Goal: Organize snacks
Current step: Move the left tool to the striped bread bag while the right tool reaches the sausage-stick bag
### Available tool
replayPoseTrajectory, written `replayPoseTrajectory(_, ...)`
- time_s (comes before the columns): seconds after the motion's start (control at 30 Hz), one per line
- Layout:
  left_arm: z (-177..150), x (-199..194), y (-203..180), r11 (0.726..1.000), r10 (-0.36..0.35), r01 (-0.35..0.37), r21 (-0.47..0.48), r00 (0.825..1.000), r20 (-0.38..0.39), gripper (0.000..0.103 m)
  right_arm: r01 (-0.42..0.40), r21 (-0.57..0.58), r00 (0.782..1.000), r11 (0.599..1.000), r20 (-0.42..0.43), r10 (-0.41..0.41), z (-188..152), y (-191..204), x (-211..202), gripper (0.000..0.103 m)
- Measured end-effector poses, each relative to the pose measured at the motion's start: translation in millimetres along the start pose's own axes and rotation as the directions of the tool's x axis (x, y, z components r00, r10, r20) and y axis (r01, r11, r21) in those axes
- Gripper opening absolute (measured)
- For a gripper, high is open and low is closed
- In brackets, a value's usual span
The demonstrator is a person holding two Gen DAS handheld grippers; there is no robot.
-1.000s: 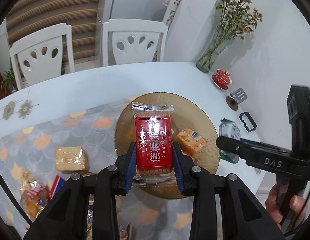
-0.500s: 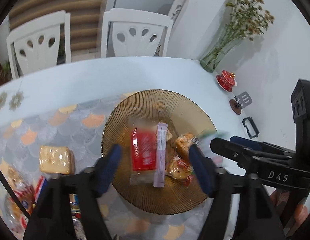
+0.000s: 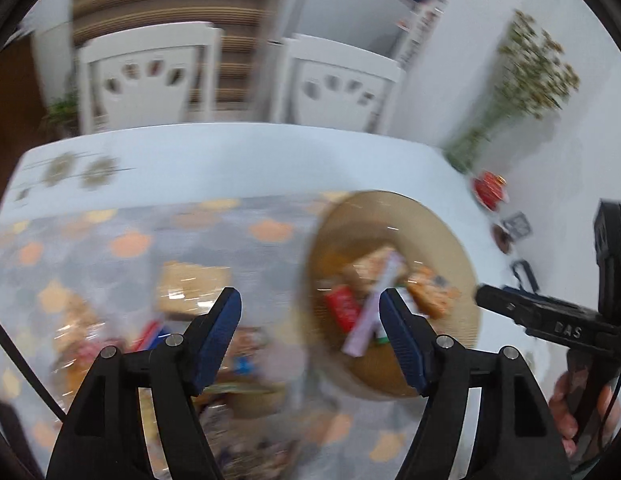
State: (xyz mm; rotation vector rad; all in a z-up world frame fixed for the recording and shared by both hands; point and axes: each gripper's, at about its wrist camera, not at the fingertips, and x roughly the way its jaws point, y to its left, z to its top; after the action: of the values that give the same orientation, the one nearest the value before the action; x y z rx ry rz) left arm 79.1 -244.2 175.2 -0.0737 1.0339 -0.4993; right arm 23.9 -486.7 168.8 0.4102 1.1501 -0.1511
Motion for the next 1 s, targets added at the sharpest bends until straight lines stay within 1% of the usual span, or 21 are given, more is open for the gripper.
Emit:
replayPoseTrajectory(0.1, -6, -24, 38, 0.996, 0.043, -0.041, -0.075, 0.999, 0.027, 0.070, -0.018, -0.022, 1.000, 1.000, -0.019, 0.018, -11, 17, 3, 0.065)
replayPoseTrajectory(0.23, -19, -54, 87, 0.981, 0.109, -0.099, -0.167, 0.993, 0.054, 0.070, -0.031, -0.058, 0.999, 0.998, -0.038, 0.029, -23, 43, 7, 0.065)
replayPoseTrajectory(0.4, -37, -72, 129, 0.960, 0.161, -0.145, -0.238, 0.986, 0.049, 0.070, -0.042, -0.129, 0.998, 0.991, -0.061, 0.034, -39, 83, 11, 0.065)
replayPoseTrajectory(0.5, -49, -76, 147, 0.950, 0.173, -0.157, -0.271, 0.984, 0.039, 0.070, -0.051, -0.162, 0.996, 0.985, -0.074, 0.040, -48, 103, 13, 0.065)
replayPoseTrajectory(0.67, -67, -83, 174, 0.940, 0.167, -0.154, -0.305, 0.986, 0.018, 0.070, -0.063, -0.194, 0.993, 0.979, -0.109, 0.042, -61, 131, 22, 0.065)
replayPoseTrajectory(0.77, -75, -82, 190, 0.933, 0.151, -0.143, -0.330, 0.989, -0.002, 0.070, -0.071, -0.203, 0.991, 0.977, -0.127, 0.046, -67, 144, 28, 0.065)
replayPoseTrajectory(0.83, -80, -77, 199, 0.930, 0.122, -0.122, -0.347, 0.992, -0.022, 0.070, -0.072, -0.211, 0.990, 0.975, -0.134, 0.044, -71, 153, 31, 0.065)
replayPoseTrajectory(0.9, -84, -66, 206, 0.930, 0.071, -0.088, -0.356, 0.996, -0.058, 0.070, -0.076, -0.216, 0.988, 0.973, -0.147, 0.044, -75, 162, 37, 0.065)
replayPoseTrajectory(1.0, -88, -47, 208, 0.935, 0.020, -0.059, -0.349, 0.993, -0.113, 0.070, -0.082, -0.209, 0.985, 0.975, -0.166, 0.048, -77, 171, 46, 0.065)
